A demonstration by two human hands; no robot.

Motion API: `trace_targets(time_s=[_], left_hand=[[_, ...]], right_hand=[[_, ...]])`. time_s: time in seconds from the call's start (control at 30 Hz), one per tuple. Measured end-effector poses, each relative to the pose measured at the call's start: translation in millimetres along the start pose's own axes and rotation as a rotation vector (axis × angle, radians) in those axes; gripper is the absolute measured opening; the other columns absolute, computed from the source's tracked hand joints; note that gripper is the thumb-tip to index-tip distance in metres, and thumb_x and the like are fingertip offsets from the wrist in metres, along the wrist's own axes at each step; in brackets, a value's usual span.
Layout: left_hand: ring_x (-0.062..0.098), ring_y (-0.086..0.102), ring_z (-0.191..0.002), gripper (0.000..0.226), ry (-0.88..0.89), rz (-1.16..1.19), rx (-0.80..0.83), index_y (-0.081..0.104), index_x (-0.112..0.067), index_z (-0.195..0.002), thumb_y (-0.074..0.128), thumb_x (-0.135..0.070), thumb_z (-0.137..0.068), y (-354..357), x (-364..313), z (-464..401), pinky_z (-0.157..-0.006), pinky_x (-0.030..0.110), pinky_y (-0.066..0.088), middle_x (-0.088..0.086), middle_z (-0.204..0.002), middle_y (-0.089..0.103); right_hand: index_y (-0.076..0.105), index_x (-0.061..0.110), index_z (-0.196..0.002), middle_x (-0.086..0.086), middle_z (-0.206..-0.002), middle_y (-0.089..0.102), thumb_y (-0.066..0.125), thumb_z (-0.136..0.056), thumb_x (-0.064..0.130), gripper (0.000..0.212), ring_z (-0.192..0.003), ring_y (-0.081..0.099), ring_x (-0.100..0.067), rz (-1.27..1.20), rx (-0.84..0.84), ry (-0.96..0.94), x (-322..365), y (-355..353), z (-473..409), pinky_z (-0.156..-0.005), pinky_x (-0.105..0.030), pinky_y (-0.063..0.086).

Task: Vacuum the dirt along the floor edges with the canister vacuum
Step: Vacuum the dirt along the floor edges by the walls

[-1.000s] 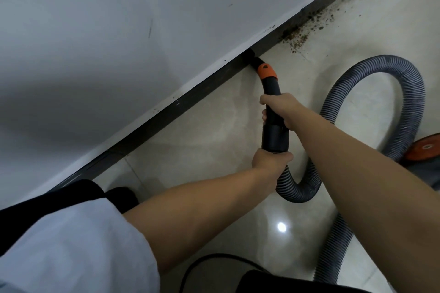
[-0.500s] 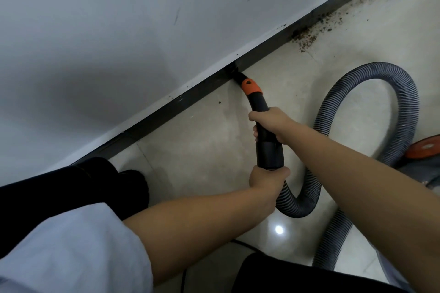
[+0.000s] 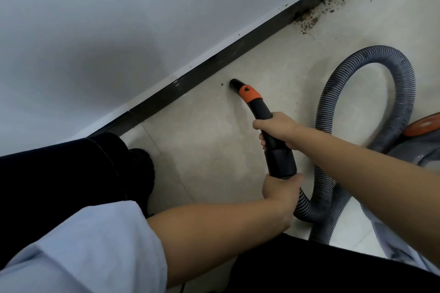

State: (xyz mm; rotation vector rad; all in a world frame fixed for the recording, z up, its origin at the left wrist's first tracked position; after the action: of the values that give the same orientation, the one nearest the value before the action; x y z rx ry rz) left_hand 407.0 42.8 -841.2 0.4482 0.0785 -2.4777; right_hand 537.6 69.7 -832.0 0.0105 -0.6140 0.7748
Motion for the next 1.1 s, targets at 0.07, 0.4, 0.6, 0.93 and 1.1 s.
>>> trace_targets(time_s=[0.07, 0.4, 0.6, 0.93, 1.1], left_hand=[[0.017, 0.055, -0.085, 0.039, -0.002, 0.011, -0.029, 0.057, -0.012, -0.116, 0.067, -0.019, -0.079, -5.4, 2.9, 2.5, -0.073, 0.026, 0.042, 0.002, -0.094, 0.060], [0.007, 0.050, -0.067, 0.034, 0.021, 0.086, -0.070, 0.058, -0.008, -0.113, 0.066, -0.018, -0.081, -18.4, -21.9, -3.2, -0.063, 0.023, 0.040, -0.003, -0.078, 0.055], [0.017, 0.055, -0.081, 0.036, 0.049, 0.061, -0.122, 0.058, -0.009, -0.115, 0.065, -0.017, -0.081, -24.2, -19.2, -5.8, -0.073, 0.026, 0.041, 0.005, -0.096, 0.061], [0.020, 0.055, -0.085, 0.033, 0.057, -0.330, 0.142, 0.059, -0.011, -0.110, 0.068, -0.013, -0.078, 16.0, -4.1, -9.6, -0.072, 0.026, 0.043, 0.002, -0.086, 0.057], [0.022, 0.054, -0.081, 0.021, 0.094, -0.427, 0.209, 0.056, -0.013, -0.096, 0.067, -0.009, -0.079, 38.1, -26.7, -13.9, -0.069, 0.027, 0.042, 0.003, -0.077, 0.055]], right_hand=[[0.047, 0.008, -0.088, -0.008, -0.060, 0.052, 0.056, -0.087, 0.009, 0.009, -0.047, 0.051, -0.018, 0.020, 0.028, -0.002, 0.4, 8.3, 2.4, -0.050, -0.027, 0.050], [0.048, 0.001, -0.102, -0.010, -0.063, 0.054, 0.058, -0.084, 0.008, 0.022, -0.048, 0.052, -0.019, 0.031, 0.082, -0.029, 29.1, 25.3, -13.4, -0.048, -0.027, 0.048], [0.046, 0.006, -0.088, -0.009, -0.061, 0.052, 0.056, -0.086, 0.008, 0.011, -0.044, 0.050, -0.018, 0.025, 0.110, -0.035, 28.1, 35.0, -13.1, -0.044, -0.024, 0.047], [0.048, 0.007, -0.085, -0.010, -0.060, 0.051, 0.058, -0.086, 0.009, 0.010, -0.043, 0.051, -0.019, -0.365, -0.333, 0.055, -42.3, -56.9, -1.3, -0.046, -0.027, 0.046], [0.048, 0.005, -0.088, -0.010, -0.063, 0.052, 0.060, -0.086, 0.010, 0.013, -0.046, 0.051, -0.019, -0.482, -0.411, 0.079, -42.8, -90.8, -5.4, -0.045, -0.026, 0.046]])
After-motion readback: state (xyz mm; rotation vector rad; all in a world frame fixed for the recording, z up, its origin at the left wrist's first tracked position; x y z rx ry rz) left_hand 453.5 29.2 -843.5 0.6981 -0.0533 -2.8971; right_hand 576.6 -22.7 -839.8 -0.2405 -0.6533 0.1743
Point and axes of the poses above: each hand's wrist, its own z-axis away from the middle knuckle, its own y-axis out of the palm, x = y × z, the point moved 5 cm from there along -z, towards the middle knuckle
